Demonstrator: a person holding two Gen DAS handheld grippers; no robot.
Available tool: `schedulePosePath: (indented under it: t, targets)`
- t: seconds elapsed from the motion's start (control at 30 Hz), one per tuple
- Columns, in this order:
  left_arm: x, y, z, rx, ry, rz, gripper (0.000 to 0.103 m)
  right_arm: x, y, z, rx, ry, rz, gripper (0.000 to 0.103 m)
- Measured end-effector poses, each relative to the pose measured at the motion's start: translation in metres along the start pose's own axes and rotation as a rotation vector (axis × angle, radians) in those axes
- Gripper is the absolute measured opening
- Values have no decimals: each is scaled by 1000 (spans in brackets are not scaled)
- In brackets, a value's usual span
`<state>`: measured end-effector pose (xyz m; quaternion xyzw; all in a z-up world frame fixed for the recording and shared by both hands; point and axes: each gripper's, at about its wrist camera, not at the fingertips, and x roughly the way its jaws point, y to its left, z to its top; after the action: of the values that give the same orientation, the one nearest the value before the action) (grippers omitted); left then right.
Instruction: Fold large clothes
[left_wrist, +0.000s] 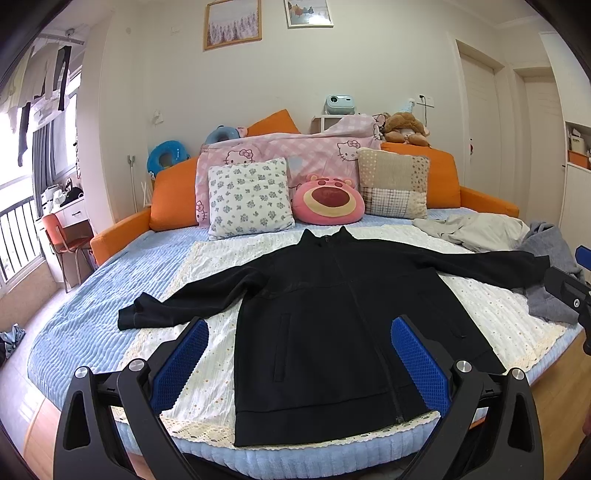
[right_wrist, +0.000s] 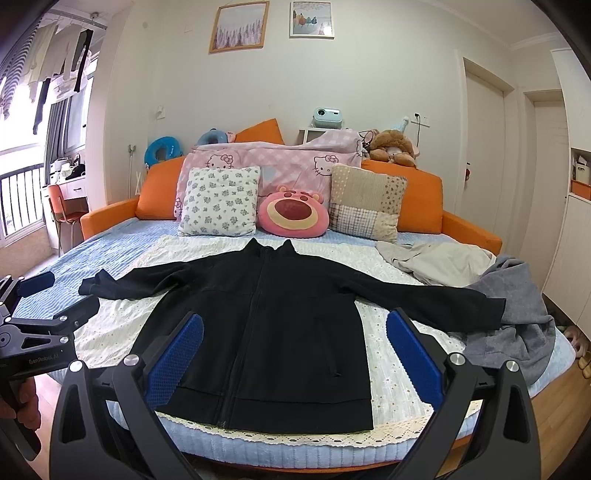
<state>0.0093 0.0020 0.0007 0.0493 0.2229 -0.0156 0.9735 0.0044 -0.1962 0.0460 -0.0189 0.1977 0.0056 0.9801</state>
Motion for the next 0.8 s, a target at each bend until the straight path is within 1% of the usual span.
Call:
schedulePosePath:
  t: [0.43, 0.53, 0.6, 0.73, 0.8]
  targets:
    - [-3, 3, 2, 1, -26, 11, 100, 3, 0, -2, 0, 4, 2, 98]
    - [-5, 3, 3, -14, -36, 9, 100, 3, 0, -2, 0, 2, 0, 99]
    - [-5, 4, 3, -19, -39, 19, 100, 4, -1, -2, 0, 3, 0, 98]
    - [2, 6, 5, -31, -3, 59, 100, 4, 0, -3, -2, 0, 0, 98]
    - [3, 9, 4, -50, 0, 71, 100, 4, 0, -3, -6, -2, 0, 98]
